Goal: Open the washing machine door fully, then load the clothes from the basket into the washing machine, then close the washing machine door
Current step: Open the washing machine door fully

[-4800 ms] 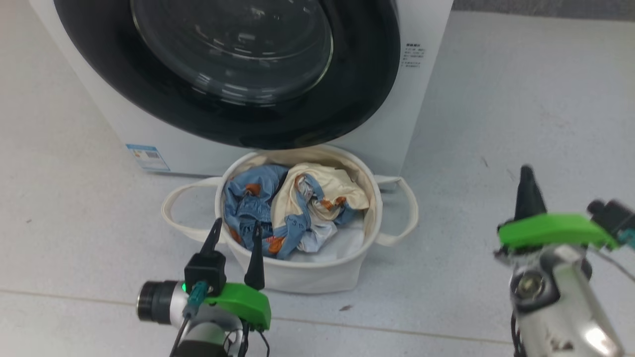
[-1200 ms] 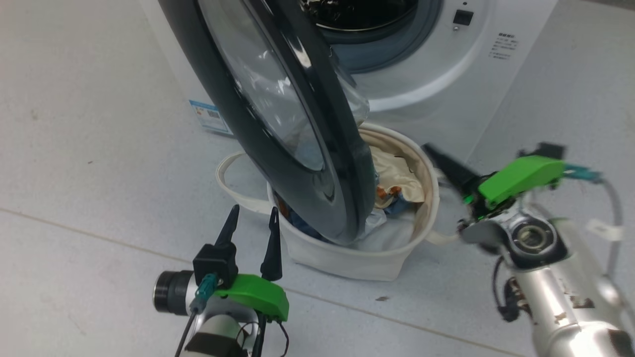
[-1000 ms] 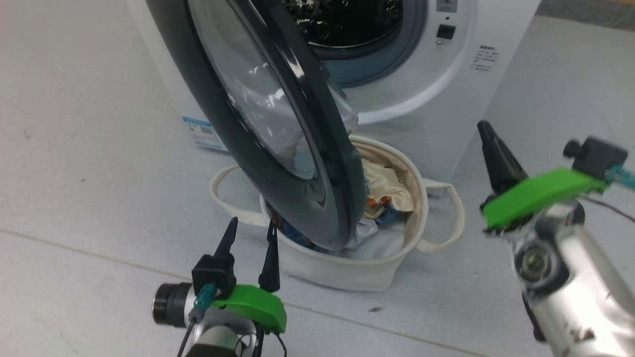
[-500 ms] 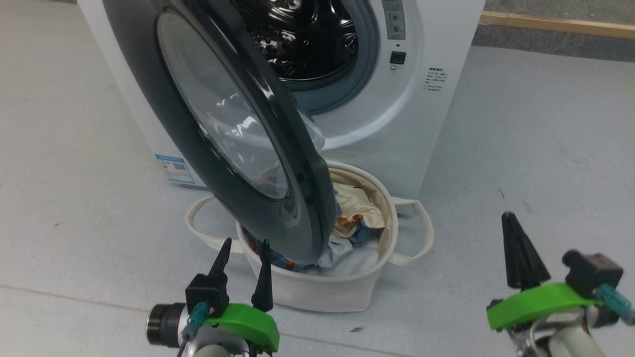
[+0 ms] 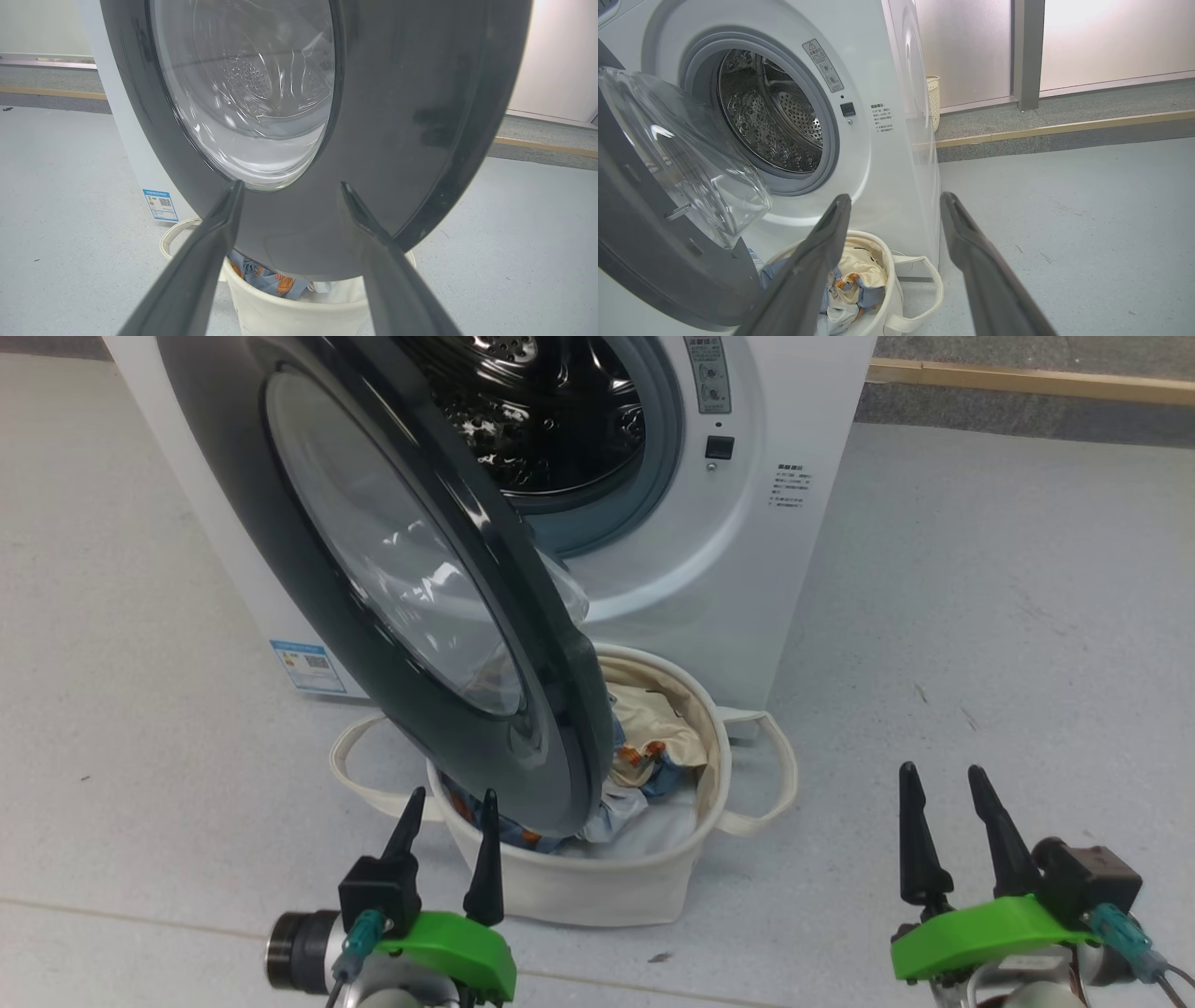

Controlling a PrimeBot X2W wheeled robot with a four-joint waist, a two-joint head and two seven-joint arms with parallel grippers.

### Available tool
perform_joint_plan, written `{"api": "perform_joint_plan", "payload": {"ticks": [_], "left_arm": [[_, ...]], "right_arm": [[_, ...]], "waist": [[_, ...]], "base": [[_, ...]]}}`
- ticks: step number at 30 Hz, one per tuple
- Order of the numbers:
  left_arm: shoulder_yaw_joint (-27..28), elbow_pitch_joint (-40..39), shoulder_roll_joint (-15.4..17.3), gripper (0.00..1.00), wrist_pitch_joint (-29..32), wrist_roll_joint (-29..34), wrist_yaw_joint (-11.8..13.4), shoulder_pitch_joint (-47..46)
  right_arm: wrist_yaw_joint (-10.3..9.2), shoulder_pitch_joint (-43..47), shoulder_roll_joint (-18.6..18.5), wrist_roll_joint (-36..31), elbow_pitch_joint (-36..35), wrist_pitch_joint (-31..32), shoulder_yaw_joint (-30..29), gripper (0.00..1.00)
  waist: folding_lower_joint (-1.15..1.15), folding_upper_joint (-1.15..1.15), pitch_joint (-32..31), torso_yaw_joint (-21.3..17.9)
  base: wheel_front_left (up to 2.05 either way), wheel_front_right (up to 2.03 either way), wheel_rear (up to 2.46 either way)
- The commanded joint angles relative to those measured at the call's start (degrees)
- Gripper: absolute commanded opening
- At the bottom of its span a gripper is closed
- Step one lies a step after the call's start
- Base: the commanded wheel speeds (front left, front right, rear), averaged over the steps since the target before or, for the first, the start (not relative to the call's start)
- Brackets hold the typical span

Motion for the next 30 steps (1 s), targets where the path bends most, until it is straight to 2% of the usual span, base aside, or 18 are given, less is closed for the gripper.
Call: {"api": "perform_joint_plan", "payload": {"ticks": [1,12,18,25,30], "left_arm": [[2.0,-1.7,0.7,1.00,-0.4,0.4,-0.3,-1.0],[1.8,-1.9,0.7,1.00,-0.4,0.1,-0.4,-0.8],[0.6,-9.2,0.7,1.00,-0.4,-0.5,-0.9,-1.8],[-5.6,-20.0,0.7,1.00,-0.4,0.0,-6.3,-2.8],[-9.4,-24.6,0.7,1.00,-0.4,1.0,-8.7,-3.6]], "right_arm": [[0.25,-0.8,0.2,-0.4,-1.6,-0.7,0.8,1.00],[0.25,-0.9,0.8,-0.3,-0.2,-0.7,1.7,1.00],[0.25,-1.5,0.9,-0.1,0.1,-0.7,1.2,1.00],[0.25,-2.7,1.4,0.0,1.1,-0.7,-0.2,1.00],[0.25,-3.8,1.8,0.3,1.8,-0.7,-0.5,1.00]], "waist": [[0.00,0.00,0.0,0.0],[0.00,0.00,-0.8,0.1],[0.00,0.00,-0.1,0.2],[0.00,0.00,1.0,-0.3],[0.00,0.00,2.4,-1.3]], "base": [[0.00,0.00,0.00],[0.00,0.00,0.00],[0.00,0.00,0.00],[0.00,0.00,0.00],[0.00,0.00,0.00]]}}
